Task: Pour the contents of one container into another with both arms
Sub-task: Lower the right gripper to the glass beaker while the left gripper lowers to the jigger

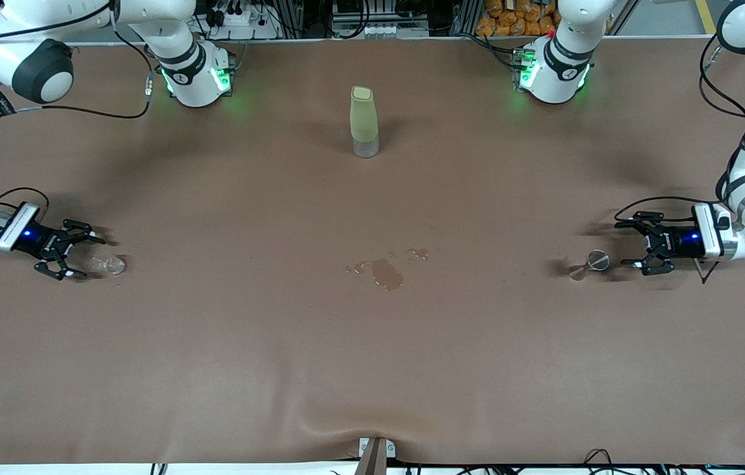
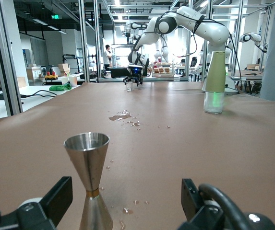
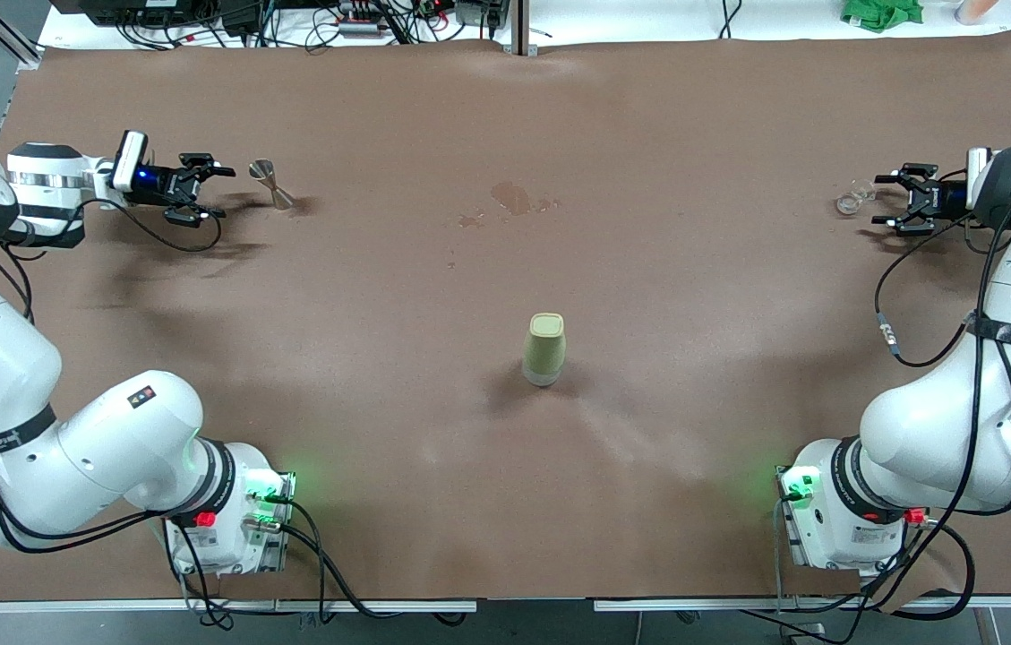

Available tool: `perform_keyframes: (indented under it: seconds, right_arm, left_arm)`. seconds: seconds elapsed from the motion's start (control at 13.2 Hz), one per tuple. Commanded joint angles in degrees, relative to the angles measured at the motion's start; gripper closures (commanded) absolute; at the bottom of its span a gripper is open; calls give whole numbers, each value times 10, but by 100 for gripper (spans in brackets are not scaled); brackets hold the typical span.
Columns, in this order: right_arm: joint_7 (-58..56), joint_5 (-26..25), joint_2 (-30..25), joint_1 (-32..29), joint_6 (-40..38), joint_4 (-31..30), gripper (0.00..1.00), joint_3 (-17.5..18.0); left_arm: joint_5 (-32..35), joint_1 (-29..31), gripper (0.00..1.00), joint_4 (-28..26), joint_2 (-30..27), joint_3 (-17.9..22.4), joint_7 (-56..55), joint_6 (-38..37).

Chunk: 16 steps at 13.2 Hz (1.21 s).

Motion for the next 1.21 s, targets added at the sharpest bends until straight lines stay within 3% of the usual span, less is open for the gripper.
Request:
perform_keyframes:
  seconds: [0.0, 0.53, 1.14]
  right_arm:
    - [-147, 13, 20, -12, -28, 0, 0, 0]
    - [-169, 39, 37, -30, -53, -3, 0, 0]
    - [-166, 104, 50, -25, -50, -39, 0, 33]
  left_arm:
    - [-13, -7, 0, 36, 35, -1, 12, -5]
    - [-51, -31, 0, 44, 59, -1, 11, 24]
    - [-53, -55, 6, 44, 69, -1, 16, 44]
